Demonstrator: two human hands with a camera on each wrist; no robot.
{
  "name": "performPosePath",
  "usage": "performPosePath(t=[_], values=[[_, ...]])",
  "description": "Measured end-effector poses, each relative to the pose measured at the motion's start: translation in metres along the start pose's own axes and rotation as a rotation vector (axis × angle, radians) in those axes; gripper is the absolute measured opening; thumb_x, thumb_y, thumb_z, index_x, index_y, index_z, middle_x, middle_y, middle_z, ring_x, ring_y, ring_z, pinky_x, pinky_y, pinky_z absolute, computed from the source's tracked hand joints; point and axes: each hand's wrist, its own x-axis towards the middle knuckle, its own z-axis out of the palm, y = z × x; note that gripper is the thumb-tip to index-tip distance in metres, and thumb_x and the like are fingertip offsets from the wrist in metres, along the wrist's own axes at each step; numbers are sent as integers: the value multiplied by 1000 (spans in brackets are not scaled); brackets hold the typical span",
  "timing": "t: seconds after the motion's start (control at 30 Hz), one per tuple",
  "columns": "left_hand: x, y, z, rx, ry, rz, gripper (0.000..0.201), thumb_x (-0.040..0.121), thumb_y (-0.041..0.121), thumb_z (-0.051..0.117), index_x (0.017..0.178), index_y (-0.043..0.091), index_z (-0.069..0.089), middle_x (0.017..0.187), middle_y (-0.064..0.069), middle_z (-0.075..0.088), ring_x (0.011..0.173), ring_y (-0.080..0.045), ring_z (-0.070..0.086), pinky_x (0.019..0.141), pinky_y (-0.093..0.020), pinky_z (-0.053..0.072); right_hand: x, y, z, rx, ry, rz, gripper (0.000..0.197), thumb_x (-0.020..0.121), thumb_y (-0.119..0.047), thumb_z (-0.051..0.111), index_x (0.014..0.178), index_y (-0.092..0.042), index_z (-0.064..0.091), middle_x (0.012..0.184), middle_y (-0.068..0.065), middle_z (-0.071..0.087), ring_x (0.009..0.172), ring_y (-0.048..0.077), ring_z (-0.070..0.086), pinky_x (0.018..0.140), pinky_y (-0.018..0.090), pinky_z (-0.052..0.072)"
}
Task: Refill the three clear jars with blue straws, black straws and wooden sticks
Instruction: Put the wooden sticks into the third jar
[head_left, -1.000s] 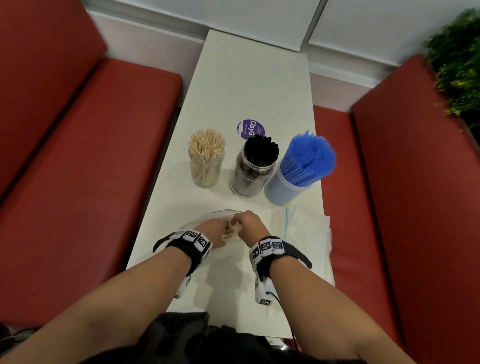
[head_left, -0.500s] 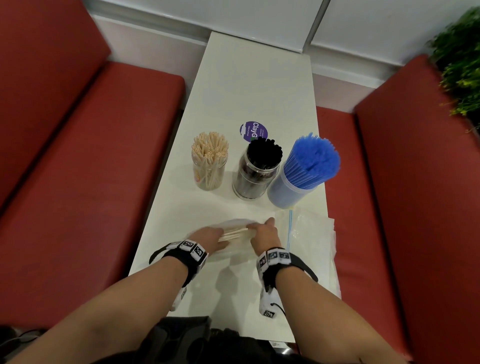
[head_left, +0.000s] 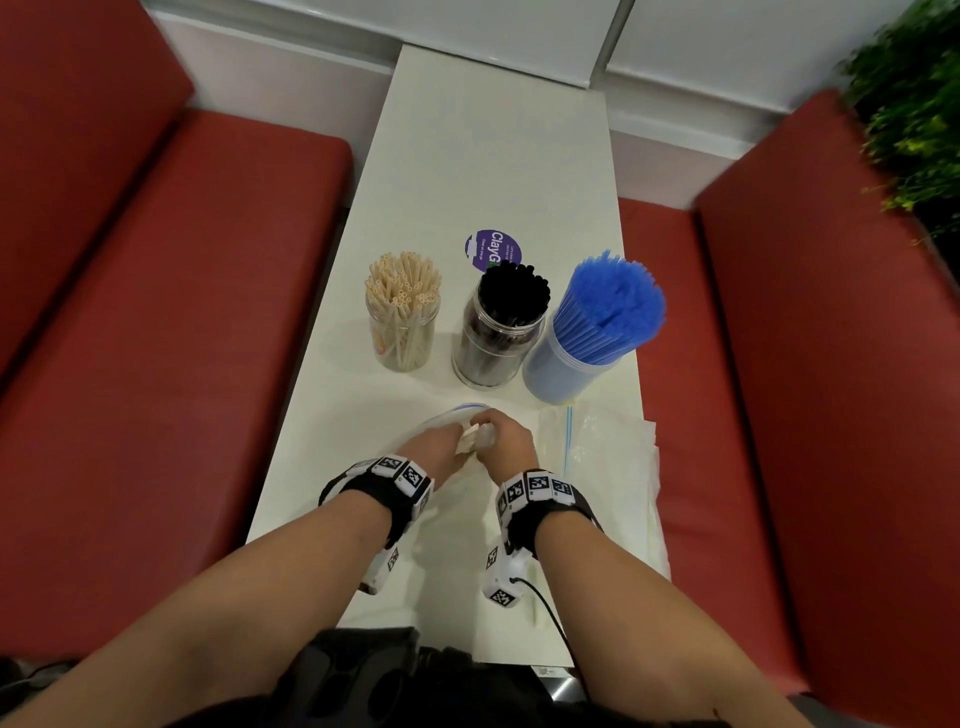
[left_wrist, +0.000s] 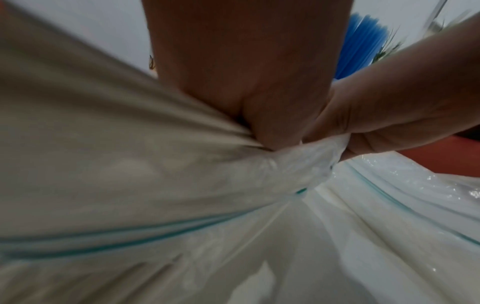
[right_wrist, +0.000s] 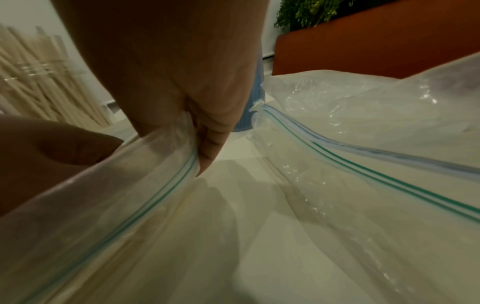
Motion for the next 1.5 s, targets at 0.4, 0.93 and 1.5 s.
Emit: performPosePath(t=[0.4,0.93,1.5], values=[[-11,-13,2,-152,-113,37,24,94,22,64,115,10,66,107,-12,70,100,-28,64,77,-27,40,4,15,0,151,94,190,42,87,11,51,104,-15,80,107,16,75,97,33,70,82,32,57],[6,11,-73,-987,117,-63,32,89,24,70,69,20,45,49,4,40,37,-12,34,41,-21,26,-1,11,-6,-421,122,-161,22,87,-20,68,105,-31,75,137,0,45,126,26,43,103,39,35],[-6,29,-125,-1224,235,178,40,79,41,82,60,19,56,52,-4,51,51,-20,50,60,-29,50,-5,-79,-9,1335,-545,218,54,108,-41,39,120,7,60,102,23,73,88,33,75,79,44,64]])
